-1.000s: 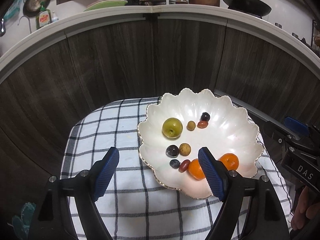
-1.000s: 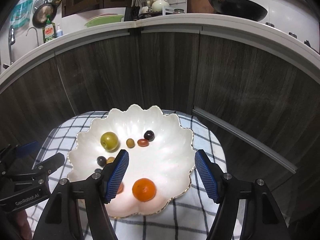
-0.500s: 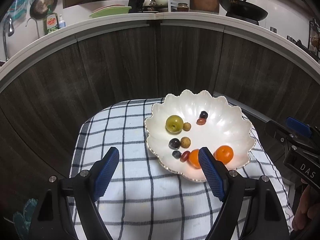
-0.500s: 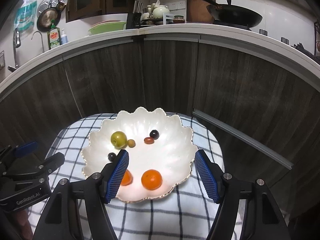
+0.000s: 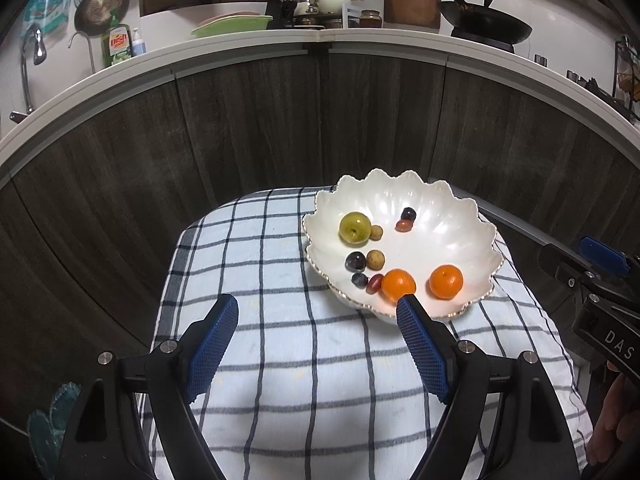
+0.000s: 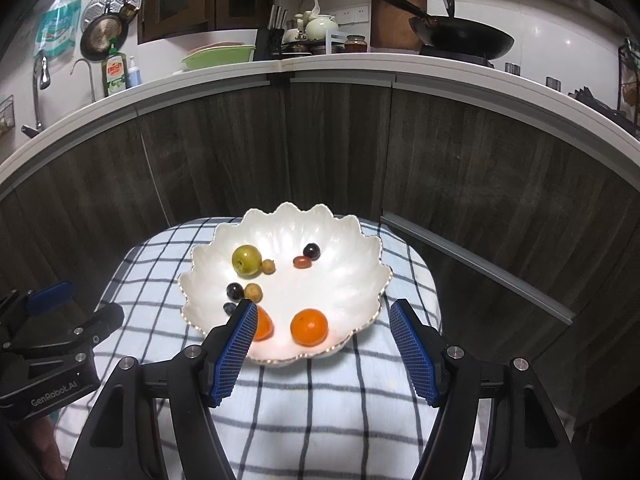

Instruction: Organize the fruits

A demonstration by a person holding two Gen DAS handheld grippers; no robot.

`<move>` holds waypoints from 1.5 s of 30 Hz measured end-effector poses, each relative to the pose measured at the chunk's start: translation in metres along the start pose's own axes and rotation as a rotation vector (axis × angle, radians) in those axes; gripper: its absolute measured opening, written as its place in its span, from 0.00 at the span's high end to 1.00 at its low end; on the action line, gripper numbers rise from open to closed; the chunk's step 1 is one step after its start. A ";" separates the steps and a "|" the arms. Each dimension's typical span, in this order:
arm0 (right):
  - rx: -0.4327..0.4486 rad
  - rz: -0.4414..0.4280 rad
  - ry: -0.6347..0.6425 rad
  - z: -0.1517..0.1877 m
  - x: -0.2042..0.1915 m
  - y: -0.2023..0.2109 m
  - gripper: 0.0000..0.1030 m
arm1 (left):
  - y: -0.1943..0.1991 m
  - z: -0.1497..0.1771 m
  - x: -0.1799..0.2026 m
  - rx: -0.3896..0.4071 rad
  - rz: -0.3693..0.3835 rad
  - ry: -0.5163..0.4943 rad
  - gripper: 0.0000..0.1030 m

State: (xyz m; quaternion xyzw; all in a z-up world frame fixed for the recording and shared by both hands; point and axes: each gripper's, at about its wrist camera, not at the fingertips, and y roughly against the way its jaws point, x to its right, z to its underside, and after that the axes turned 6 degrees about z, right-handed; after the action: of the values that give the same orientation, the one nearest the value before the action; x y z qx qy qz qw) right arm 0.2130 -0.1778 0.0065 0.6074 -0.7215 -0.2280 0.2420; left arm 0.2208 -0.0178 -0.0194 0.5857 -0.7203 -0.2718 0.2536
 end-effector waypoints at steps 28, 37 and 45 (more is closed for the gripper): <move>0.000 0.014 -0.039 0.079 -0.001 0.075 0.33 | 0.070 0.093 0.000 0.032 -0.056 0.011 0.21; -0.011 0.021 -0.044 0.111 0.000 0.090 0.32 | 0.086 0.121 -0.003 0.050 -0.092 0.020 0.21; 0.000 0.032 -0.022 0.123 -0.004 0.101 0.29 | 0.093 0.139 -0.009 0.047 -0.126 0.039 0.17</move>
State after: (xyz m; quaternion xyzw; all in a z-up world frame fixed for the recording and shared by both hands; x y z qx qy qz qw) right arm 0.0594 -0.1535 -0.0271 0.5931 -0.7338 -0.2309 0.2377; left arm 0.0619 0.0197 -0.0563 0.6408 -0.6831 -0.2588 0.2362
